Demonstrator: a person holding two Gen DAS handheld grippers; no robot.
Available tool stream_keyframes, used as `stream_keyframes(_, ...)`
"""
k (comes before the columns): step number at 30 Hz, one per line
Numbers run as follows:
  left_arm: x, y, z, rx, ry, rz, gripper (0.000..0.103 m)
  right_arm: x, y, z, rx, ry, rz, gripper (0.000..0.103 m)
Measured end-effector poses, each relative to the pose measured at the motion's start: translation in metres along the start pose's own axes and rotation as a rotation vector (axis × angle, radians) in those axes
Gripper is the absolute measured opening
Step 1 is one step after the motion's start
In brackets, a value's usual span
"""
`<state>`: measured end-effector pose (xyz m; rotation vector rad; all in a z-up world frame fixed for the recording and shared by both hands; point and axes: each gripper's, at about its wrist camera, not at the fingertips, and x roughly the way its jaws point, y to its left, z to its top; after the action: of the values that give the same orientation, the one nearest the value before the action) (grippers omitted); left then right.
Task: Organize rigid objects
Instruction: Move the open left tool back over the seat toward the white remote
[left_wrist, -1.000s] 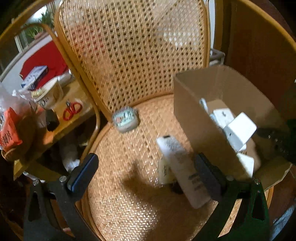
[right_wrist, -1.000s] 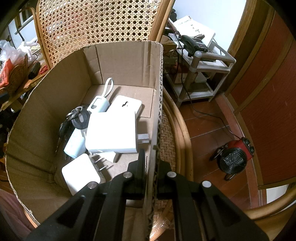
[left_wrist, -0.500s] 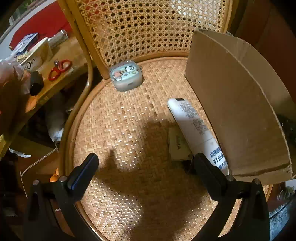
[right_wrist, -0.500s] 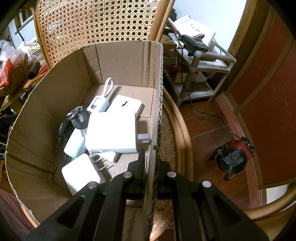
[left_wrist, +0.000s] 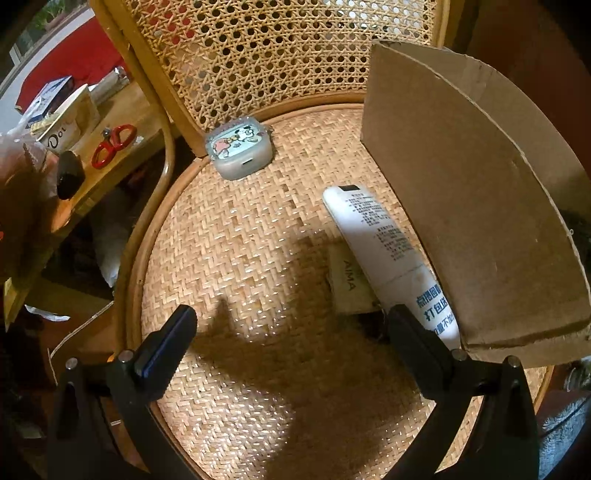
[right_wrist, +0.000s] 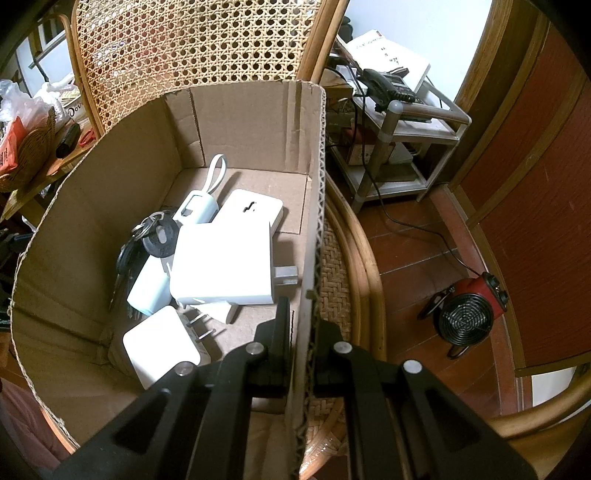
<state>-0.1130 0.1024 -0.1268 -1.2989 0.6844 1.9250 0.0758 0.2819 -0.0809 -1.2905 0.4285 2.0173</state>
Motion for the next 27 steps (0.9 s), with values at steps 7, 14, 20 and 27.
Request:
stream_keyframes(7, 0.001, 0.002, 0.000, -0.007, 0.025, -0.019, 0.102, 0.000, 0.000, 0.001, 0.000, 0.001, 0.000, 0.011)
stream_keyframes(14, 0.007, -0.002, -0.003, 0.015, 0.019, 0.044, 0.100, 0.000, 0.000, 0.000, 0.001, 0.001, 0.000, 0.011)
stream_keyframes(20, 0.004, -0.007, -0.004, 0.040, -0.002, -0.016, 0.073, 0.000, 0.000, 0.001, 0.001, 0.001, 0.000, 0.011)
stream_keyframes(27, 0.002, -0.009, -0.003, 0.007, 0.004, -0.144, 0.031, 0.000, 0.000, 0.001, 0.001, 0.002, 0.000, 0.011)
